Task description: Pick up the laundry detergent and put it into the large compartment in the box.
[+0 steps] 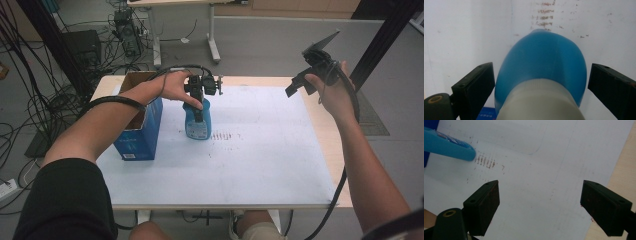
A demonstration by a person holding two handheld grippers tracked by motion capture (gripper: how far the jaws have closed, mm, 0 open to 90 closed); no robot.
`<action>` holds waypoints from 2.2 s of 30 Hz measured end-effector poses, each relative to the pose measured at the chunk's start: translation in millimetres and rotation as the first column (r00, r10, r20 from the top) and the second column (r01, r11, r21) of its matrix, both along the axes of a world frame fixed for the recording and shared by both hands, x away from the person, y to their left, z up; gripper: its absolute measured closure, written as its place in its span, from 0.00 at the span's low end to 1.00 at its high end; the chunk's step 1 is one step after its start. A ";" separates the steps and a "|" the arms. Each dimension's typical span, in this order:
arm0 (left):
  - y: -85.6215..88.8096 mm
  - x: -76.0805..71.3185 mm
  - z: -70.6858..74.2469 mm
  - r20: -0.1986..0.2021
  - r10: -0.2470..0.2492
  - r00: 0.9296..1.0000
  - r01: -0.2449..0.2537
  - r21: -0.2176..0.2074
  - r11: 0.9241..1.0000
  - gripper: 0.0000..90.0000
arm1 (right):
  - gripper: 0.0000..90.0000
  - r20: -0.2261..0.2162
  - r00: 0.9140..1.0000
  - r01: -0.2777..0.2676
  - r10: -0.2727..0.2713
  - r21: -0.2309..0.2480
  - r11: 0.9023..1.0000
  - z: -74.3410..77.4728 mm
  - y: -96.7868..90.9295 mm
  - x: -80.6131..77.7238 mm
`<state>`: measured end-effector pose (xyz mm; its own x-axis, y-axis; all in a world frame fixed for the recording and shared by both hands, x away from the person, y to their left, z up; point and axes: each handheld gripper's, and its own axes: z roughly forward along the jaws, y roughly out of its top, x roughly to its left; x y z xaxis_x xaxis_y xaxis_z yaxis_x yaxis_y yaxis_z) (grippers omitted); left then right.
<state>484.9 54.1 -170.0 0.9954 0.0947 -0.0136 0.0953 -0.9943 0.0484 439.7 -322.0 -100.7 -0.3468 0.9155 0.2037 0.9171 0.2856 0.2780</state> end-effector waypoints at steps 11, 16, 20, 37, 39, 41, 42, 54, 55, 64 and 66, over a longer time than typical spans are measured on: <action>-2.3 -1.9 -0.6 0.005 -0.005 1.000 0.005 0.002 1.000 0.08 | 0.18 -0.006 1.000 0.006 -0.005 0.006 1.000 -4.0 -4.3 1.0; -1.2 -2.4 -0.5 0.008 -0.002 1.000 0.002 0.001 1.000 0.08 | 0.18 -0.006 1.000 0.002 -0.002 0.007 1.000 -5.2 -4.1 1.7; -2.0 -3.4 -1.2 0.010 -0.001 1.000 0.001 0.002 1.000 0.08 | 0.18 -0.008 1.000 0.002 -0.002 0.009 1.000 -5.8 -3.2 2.5; -0.8 -6.1 -1.5 0.029 -0.008 1.000 0.008 0.011 1.000 0.08 | 0.18 -0.010 1.000 -0.005 0.006 0.004 1.000 -7.4 -0.1 4.8; -0.3 -6.3 -1.4 0.030 -0.009 0.999 0.009 0.008 1.000 0.08 | 0.18 -0.011 1.000 -0.004 0.004 0.003 1.000 -7.3 0.2 5.0; -1.0 -7.2 -1.5 0.035 -0.010 0.999 0.009 0.012 1.000 0.08 | 0.18 -0.010 1.000 -0.005 0.005 0.004 1.000 -7.4 0.2 4.8; -1.0 -6.9 -1.4 0.034 -0.009 0.999 0.009 0.012 1.000 0.08 | 0.18 -0.011 1.000 -0.004 0.004 0.004 1.000 -7.3 0.3 4.9; 0.0 -7.3 -0.7 0.038 -0.008 0.999 0.007 0.013 1.000 0.08 | 0.18 -0.011 1.000 -0.005 0.005 0.003 1.000 -7.5 1.4 4.9; 0.1 -7.5 -0.4 0.038 -0.008 0.999 0.008 0.012 1.000 0.08 | 0.18 -0.012 1.000 -0.005 0.005 0.002 1.000 -7.4 2.0 5.0; 2.3 -7.1 1.1 0.039 -0.005 0.999 0.005 0.007 1.000 0.09 | 0.18 -0.011 1.000 -0.008 0.008 0.001 1.000 -7.7 3.3 5.3; 2.6 -7.1 1.0 0.038 -0.001 0.999 0.001 0.006 1.000 0.09 | 0.18 -0.011 1.000 -0.008 0.008 0.001 1.000 -7.7 3.4 5.3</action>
<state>477.9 56.7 -169.1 0.9953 0.0934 0.0244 0.0922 -0.9947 0.0457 445.1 -318.6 -108.4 -0.3517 0.9126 0.2085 0.9179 0.2924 0.2683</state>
